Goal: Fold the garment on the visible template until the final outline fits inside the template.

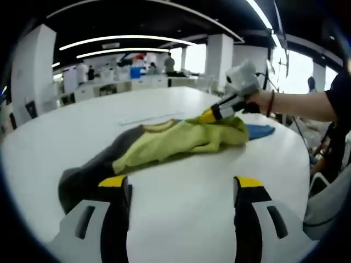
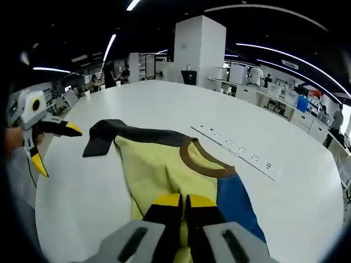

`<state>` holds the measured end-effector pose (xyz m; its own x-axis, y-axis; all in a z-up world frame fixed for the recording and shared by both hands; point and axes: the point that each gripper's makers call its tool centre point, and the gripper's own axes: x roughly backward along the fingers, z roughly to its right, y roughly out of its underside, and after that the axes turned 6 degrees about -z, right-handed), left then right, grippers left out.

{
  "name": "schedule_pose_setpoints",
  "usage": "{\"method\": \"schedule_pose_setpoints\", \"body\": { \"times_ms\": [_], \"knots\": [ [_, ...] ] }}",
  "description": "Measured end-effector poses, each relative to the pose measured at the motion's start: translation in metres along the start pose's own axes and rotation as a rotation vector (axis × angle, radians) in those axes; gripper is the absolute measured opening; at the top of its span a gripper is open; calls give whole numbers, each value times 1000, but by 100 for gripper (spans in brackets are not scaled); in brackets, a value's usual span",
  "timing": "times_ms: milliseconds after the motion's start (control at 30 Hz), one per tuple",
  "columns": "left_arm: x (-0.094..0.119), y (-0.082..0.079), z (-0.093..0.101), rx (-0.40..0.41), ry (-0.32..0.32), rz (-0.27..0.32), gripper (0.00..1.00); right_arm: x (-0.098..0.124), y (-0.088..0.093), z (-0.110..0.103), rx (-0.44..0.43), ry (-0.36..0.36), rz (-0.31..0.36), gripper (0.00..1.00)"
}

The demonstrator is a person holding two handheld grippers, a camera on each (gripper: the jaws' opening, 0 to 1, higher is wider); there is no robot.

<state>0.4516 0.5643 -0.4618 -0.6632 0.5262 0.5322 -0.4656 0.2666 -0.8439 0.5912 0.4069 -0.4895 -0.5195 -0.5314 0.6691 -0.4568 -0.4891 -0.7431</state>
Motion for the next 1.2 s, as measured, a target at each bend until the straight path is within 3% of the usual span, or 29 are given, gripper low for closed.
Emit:
{"method": "schedule_pose_setpoints", "body": {
  "times_ms": [367, 500, 700, 967, 1200],
  "knots": [
    [-26, 2, -8, 14, -13, -12, 62, -21, 17, 11, -48, 21, -49, 0],
    [-39, 1, -11, 15, -13, -14, 58, -36, 23, 26, -47, 22, -80, 0],
    [-62, 1, -23, 31, -36, -22, 49, -31, 31, 9, -14, 28, -109, 0],
    [-93, 3, -28, 60, -33, -28, 48, -37, 31, 17, 8, 37, -112, 0],
    [-110, 5, -34, 70, -28, -34, 44, -39, 31, 19, -39, 31, -103, 0]
  ]
}}
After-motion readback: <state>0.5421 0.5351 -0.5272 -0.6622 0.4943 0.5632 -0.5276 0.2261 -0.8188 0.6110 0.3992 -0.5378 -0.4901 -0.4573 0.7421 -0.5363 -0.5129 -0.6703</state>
